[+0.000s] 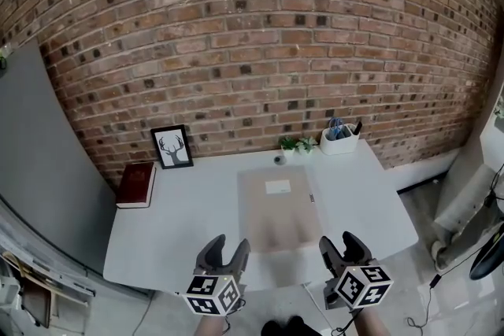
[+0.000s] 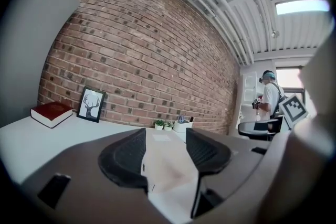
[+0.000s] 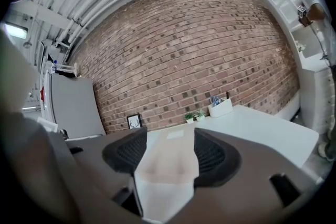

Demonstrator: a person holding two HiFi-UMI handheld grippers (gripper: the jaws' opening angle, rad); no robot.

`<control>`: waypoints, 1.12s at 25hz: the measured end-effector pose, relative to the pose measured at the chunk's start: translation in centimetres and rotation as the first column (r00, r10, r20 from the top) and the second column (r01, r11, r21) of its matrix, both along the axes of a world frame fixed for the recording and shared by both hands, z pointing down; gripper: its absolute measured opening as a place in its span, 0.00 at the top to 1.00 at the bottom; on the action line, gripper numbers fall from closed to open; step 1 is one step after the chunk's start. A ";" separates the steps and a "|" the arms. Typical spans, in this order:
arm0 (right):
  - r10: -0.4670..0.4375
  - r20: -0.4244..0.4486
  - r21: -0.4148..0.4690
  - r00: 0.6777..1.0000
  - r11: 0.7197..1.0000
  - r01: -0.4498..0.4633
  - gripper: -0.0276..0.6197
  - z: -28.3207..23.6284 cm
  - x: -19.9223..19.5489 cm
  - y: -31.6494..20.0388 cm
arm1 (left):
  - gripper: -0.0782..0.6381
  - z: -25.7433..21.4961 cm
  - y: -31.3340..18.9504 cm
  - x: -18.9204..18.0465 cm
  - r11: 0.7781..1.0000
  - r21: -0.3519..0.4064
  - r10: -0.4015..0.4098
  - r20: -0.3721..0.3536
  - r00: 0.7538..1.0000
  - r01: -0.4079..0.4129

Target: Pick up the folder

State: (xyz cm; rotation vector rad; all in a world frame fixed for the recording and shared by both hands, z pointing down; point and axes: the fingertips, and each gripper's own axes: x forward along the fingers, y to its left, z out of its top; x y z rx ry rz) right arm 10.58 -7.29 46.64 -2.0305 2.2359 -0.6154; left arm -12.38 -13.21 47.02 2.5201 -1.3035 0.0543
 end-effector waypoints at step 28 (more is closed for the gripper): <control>-0.043 0.013 0.013 0.999 0.999 0.042 0.55 0.8 4.1 -14.9 | 0.59 0.2 -12.1 1.0 0.990 -0.004 -0.141 0.031 0.990 0.141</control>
